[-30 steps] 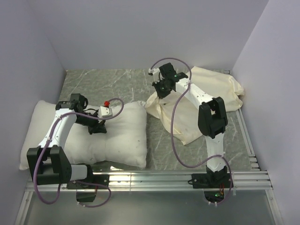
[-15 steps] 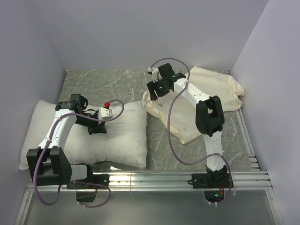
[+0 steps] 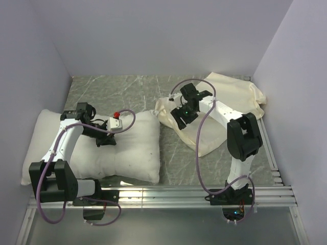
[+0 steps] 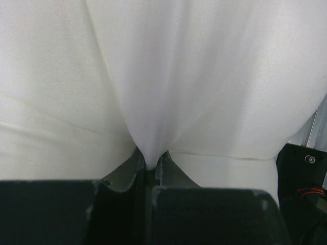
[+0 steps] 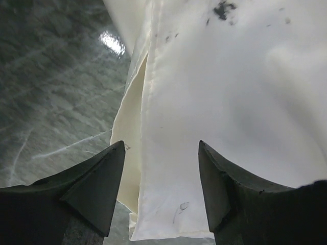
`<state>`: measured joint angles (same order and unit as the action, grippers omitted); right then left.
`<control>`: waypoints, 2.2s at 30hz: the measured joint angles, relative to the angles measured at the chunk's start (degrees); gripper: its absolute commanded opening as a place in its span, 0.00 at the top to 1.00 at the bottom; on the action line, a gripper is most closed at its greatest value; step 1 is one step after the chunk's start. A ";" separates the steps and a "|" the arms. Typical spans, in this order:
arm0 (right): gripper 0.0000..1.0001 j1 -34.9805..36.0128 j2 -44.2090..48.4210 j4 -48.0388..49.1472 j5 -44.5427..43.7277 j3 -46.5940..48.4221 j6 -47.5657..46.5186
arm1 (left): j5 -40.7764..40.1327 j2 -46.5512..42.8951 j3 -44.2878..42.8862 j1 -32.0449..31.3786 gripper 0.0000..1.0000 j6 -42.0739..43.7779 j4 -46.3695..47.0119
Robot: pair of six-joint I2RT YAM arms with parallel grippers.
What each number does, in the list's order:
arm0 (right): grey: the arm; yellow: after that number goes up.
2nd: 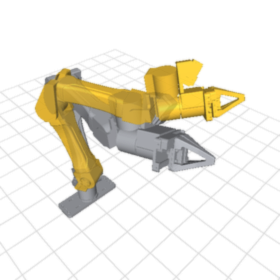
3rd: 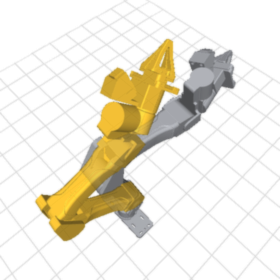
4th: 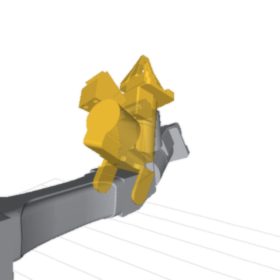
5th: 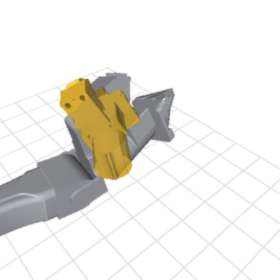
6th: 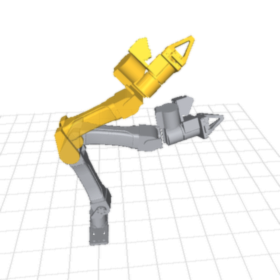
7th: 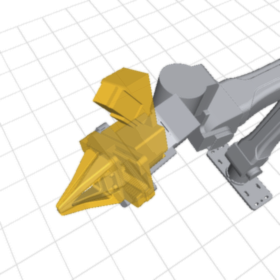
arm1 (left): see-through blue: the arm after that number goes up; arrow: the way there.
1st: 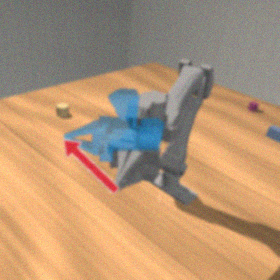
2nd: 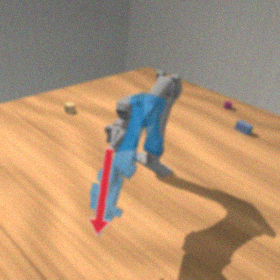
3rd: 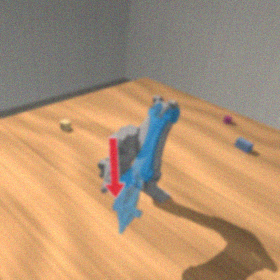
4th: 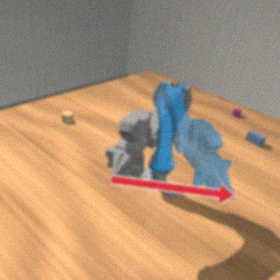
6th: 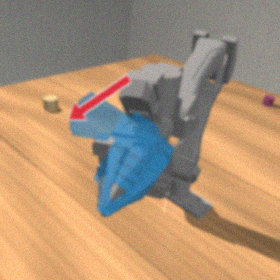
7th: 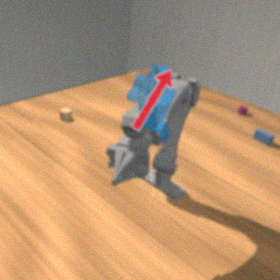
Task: Put the pillow into the pillowcase
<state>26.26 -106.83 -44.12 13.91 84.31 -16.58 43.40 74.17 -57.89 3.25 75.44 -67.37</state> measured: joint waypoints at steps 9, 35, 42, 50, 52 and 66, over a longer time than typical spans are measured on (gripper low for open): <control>0.82 1.57 -3.08 1.05 -4.11 -3.04 -0.94 | -0.11 -0.07 -0.59 0.00 1.00 0.50 -0.92; 1.00 -6.69 20.87 6.08 5.79 -9.90 7.69 | -0.63 5.92 -14.36 -20.90 1.00 -8.48 -4.07; 0.79 -6.62 14.16 3.39 5.81 -13.94 4.76 | -1.31 3.96 -14.99 -20.72 1.00 -8.59 -6.23; 0.56 -6.62 12.68 3.67 4.04 -16.39 5.22 | -1.22 0.44 -11.21 -19.26 1.00 -8.63 -6.86; 0.62 -6.62 12.68 3.85 3.43 -16.37 5.16 | -1.20 0.42 -11.17 -18.75 1.00 -8.63 -7.04; 0.75 -6.64 12.68 3.32 2.64 -14.51 6.19 | -1.20 0.42 -10.69 -17.55 1.00 -8.39 -7.06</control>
<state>19.62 -94.15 -40.80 16.56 69.80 -10.39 42.19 74.59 -68.58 -14.31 67.05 -74.43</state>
